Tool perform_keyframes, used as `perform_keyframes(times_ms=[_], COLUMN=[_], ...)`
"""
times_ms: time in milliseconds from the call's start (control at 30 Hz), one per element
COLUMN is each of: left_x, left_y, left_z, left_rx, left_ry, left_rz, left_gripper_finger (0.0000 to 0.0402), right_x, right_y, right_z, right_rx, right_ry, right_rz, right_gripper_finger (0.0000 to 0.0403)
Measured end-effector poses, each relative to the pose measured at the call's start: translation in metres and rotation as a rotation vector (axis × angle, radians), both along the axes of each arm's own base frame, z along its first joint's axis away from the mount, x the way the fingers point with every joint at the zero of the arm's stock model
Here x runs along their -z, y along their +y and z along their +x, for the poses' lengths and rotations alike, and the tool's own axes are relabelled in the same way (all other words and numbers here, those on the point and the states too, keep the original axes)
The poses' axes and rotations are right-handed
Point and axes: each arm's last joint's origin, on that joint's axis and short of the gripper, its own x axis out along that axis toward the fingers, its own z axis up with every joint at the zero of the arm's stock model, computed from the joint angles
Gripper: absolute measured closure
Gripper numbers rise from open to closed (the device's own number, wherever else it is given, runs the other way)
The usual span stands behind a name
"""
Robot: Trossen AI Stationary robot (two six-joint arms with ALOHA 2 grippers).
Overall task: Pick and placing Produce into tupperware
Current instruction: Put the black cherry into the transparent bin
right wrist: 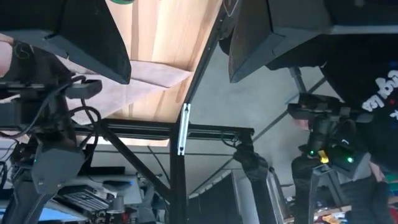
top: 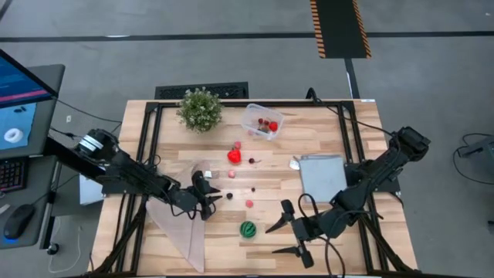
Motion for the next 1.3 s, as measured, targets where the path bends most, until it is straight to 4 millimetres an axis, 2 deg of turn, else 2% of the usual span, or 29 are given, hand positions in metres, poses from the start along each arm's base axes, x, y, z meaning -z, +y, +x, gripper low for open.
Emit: perform_keyframes(times_ms=[267, 667, 1000, 1300], left_x=[0.016, 0.013, 0.011, 0.013], left_y=[-0.003, -0.014, -0.012, -0.01], left_z=[0.002, 0.001, 0.003, 0.002], left_rx=[0.017, 0.095, 0.09, 0.051], left_ry=[0.068, 0.039, 0.023, 0.031], left_rz=[0.013, 0.007, -0.008, 0.039], left_gripper_finger=[0.0304, 0.0303, 0.0251, 0.0244], right_x=[0.0, 0.001, 0.002, 0.003], right_y=[0.0, 0.0, -0.004, -0.005], right_z=[0.0, 0.0, 0.003, 0.004], right_rx=[0.001, 0.007, 0.022, 0.027], right_ry=[0.005, 0.014, 0.025, 0.031], right_rz=[0.012, 0.02, 0.023, 0.018], right_gripper_finger=[0.0107, 0.0107, 0.0107, 0.0107])
